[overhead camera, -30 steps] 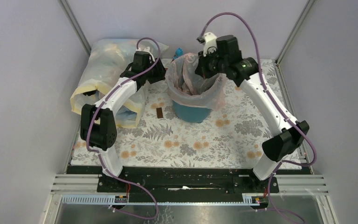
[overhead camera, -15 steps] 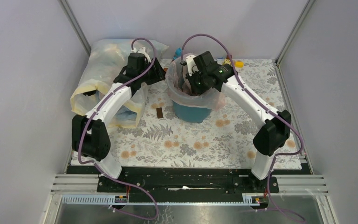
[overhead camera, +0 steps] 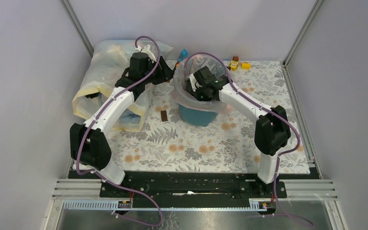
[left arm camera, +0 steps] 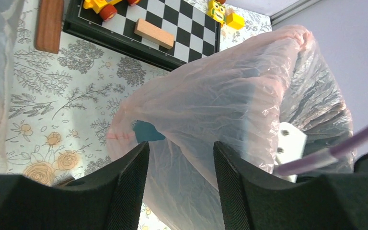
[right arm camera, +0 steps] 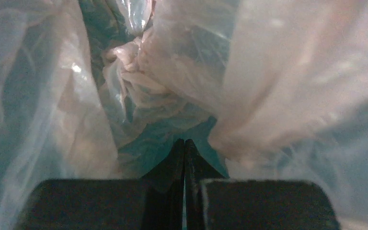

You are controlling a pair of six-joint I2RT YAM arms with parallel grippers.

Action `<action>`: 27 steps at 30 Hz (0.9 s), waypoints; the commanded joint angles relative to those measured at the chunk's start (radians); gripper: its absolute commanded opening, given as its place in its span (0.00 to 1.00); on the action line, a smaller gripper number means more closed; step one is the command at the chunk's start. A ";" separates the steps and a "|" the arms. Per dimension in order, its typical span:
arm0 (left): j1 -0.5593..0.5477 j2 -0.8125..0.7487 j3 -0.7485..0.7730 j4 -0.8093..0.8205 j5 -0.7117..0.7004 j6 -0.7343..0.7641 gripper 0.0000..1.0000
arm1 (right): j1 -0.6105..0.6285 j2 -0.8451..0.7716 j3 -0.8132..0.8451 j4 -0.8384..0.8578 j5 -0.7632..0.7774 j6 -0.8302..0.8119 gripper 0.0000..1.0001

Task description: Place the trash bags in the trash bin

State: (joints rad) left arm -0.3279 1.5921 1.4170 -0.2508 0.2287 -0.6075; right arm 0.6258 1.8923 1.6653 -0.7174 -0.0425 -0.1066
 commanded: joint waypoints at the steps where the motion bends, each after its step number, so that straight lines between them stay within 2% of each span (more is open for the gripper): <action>1: -0.022 0.020 0.010 0.059 0.031 -0.008 0.54 | 0.009 0.022 -0.022 0.054 0.012 0.023 0.00; 12: -0.034 0.078 -0.022 0.094 0.048 -0.019 0.52 | 0.010 0.131 -0.011 0.000 0.008 0.042 0.00; 27: -0.037 0.096 -0.066 0.122 0.077 -0.023 0.51 | 0.008 0.306 0.060 -0.068 -0.106 0.056 0.00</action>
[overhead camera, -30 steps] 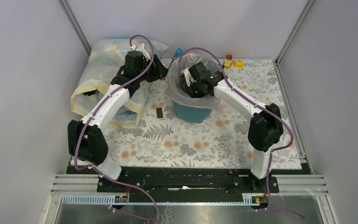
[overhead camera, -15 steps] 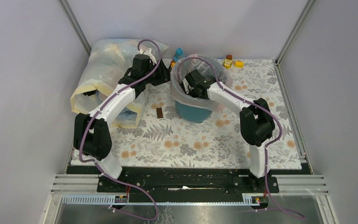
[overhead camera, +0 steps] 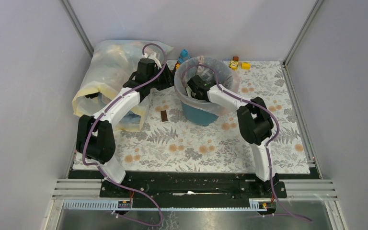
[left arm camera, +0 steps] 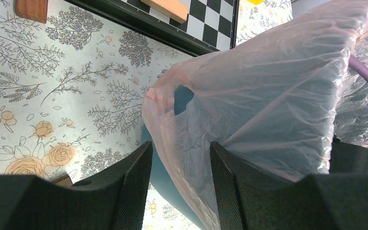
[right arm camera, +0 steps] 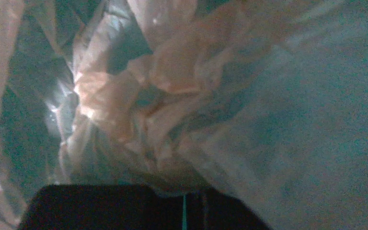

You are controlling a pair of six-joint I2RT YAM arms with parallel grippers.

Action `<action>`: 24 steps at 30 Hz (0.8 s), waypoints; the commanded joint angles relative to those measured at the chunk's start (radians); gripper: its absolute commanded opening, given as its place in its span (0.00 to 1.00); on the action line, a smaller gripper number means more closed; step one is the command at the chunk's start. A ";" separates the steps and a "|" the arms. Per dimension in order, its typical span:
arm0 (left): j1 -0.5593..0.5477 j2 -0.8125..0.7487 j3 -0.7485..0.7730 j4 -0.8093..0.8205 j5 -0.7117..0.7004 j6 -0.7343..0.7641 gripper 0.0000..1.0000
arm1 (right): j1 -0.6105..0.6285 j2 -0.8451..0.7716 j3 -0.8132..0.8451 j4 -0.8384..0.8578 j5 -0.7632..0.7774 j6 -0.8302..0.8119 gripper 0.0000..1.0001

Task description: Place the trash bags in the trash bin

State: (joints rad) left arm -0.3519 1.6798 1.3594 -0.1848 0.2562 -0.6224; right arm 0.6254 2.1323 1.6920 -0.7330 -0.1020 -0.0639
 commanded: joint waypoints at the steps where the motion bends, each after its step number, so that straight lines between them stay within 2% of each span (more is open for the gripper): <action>1: -0.013 0.009 -0.008 0.057 0.052 -0.009 0.51 | 0.009 0.078 0.039 -0.058 -0.051 0.015 0.00; 9: -0.015 0.011 -0.004 0.061 0.066 -0.013 0.51 | -0.027 0.168 0.104 -0.152 -0.047 0.026 0.00; 24: -0.014 -0.027 0.091 -0.051 0.007 0.023 0.53 | -0.046 -0.095 0.125 -0.136 -0.030 0.041 0.04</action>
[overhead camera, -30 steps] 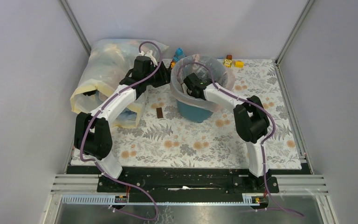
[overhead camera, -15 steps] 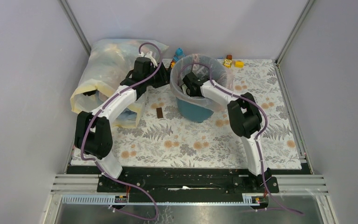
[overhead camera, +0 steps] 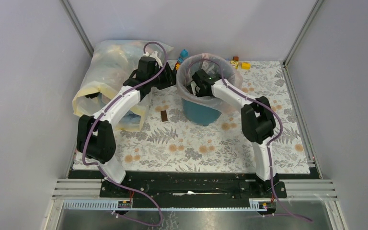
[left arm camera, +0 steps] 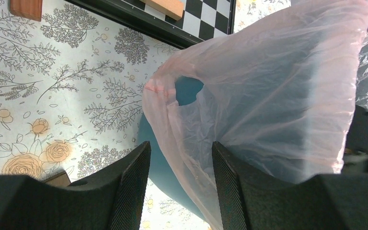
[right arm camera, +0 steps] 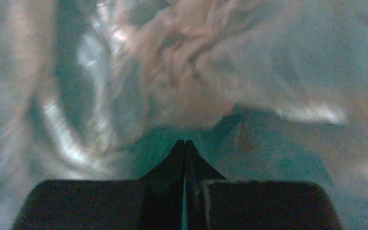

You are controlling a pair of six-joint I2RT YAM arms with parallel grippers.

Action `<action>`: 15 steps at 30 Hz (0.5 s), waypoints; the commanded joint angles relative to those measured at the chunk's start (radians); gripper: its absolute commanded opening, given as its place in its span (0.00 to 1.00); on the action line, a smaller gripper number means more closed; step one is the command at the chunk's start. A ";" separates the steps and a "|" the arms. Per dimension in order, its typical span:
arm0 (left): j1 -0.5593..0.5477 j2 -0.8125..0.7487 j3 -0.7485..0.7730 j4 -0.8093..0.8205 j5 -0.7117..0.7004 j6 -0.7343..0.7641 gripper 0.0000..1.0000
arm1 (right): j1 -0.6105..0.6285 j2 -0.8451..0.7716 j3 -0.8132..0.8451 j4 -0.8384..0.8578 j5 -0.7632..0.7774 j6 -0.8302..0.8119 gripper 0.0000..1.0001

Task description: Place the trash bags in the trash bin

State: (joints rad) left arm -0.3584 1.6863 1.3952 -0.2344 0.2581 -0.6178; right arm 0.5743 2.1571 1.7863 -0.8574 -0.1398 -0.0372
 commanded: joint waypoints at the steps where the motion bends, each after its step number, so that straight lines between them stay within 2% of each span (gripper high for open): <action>1: -0.008 -0.033 0.056 -0.002 0.004 0.021 0.53 | 0.004 -0.129 0.032 -0.012 0.013 0.015 0.04; 11: -0.008 -0.015 0.061 -0.019 0.002 0.025 0.53 | 0.005 -0.216 0.055 -0.008 0.077 0.031 0.08; 15: -0.008 -0.011 0.061 -0.021 0.000 0.029 0.53 | 0.005 -0.258 0.122 -0.009 0.111 0.031 0.09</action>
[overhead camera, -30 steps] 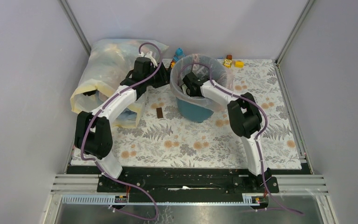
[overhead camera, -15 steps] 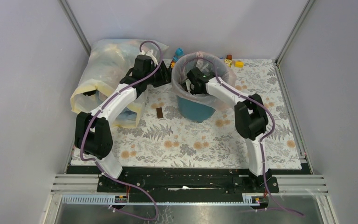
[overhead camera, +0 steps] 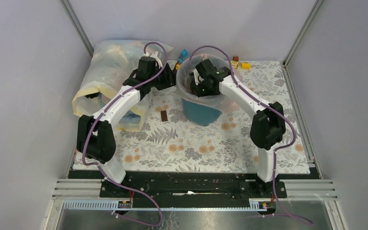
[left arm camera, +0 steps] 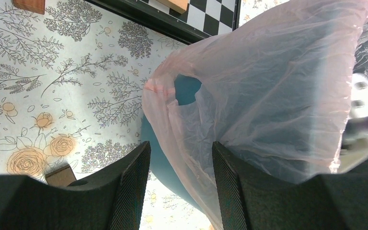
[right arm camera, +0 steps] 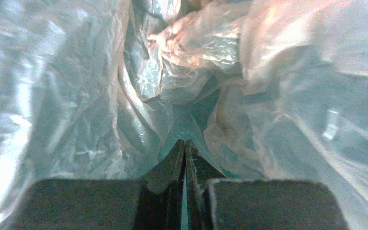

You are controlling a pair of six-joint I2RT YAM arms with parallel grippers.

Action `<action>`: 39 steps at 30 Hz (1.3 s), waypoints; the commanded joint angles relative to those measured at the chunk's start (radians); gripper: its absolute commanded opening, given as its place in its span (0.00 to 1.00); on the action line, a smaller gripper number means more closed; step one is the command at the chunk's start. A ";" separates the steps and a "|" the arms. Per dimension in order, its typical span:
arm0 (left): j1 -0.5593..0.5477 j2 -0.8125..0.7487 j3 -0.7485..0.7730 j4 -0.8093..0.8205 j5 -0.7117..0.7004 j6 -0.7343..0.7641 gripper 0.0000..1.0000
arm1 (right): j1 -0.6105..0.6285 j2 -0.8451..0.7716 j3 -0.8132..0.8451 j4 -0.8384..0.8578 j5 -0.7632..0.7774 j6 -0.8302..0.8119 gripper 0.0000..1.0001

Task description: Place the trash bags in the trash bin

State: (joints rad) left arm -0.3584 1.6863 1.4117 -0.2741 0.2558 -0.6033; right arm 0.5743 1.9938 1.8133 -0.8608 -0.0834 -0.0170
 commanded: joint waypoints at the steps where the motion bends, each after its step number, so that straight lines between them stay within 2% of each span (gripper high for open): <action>1: -0.008 -0.011 0.043 0.016 -0.001 0.017 0.53 | 0.005 -0.104 0.112 -0.006 0.069 0.011 0.10; 6: -0.008 -0.008 0.025 0.023 -0.005 0.019 0.53 | 0.005 -0.148 0.156 -0.007 0.150 0.011 0.10; 11: -0.008 0.003 0.012 0.041 0.011 0.016 0.53 | 0.002 -0.244 0.103 0.054 0.223 0.057 0.27; 19: -0.008 0.009 0.014 0.043 0.010 0.019 0.53 | -0.014 -0.467 -0.007 0.165 0.305 0.108 0.36; 24: -0.007 -0.002 0.035 -0.001 -0.031 0.040 0.54 | -0.118 -0.616 -0.162 0.233 0.368 0.198 0.47; 27: 0.000 -0.020 0.051 -0.037 -0.069 0.053 0.56 | -0.200 -0.712 -0.303 0.282 0.362 0.257 0.49; 28: 0.003 -0.030 0.055 -0.047 -0.080 0.058 0.58 | -0.222 -0.748 -0.361 0.303 0.357 0.277 0.53; 34: 0.013 -0.103 0.089 -0.136 -0.169 0.080 0.68 | -0.310 -0.969 -0.709 0.461 0.296 0.369 0.62; 39: 0.011 -0.190 0.109 -0.164 -0.180 0.071 0.68 | -0.354 -1.011 -0.844 0.531 0.184 0.422 0.63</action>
State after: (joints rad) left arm -0.3500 1.6184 1.4536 -0.4294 0.1173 -0.5453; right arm 0.2485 1.0058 1.0279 -0.4679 0.2008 0.3294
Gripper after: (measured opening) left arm 0.686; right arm 0.624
